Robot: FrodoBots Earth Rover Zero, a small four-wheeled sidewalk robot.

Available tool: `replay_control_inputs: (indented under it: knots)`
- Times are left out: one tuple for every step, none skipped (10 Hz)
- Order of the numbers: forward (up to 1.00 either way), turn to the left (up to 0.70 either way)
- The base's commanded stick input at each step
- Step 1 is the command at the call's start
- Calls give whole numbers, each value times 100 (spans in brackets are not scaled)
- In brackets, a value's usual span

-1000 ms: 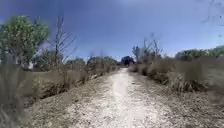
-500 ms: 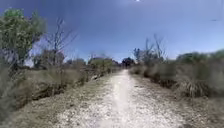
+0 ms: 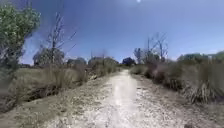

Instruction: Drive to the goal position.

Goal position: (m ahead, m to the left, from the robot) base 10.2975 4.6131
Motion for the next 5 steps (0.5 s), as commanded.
replay_control_inputs:
  knots:
    - [50,-44]
    - [50,-50]
    - [50,0]
    - [50,0]
    - [50,0]
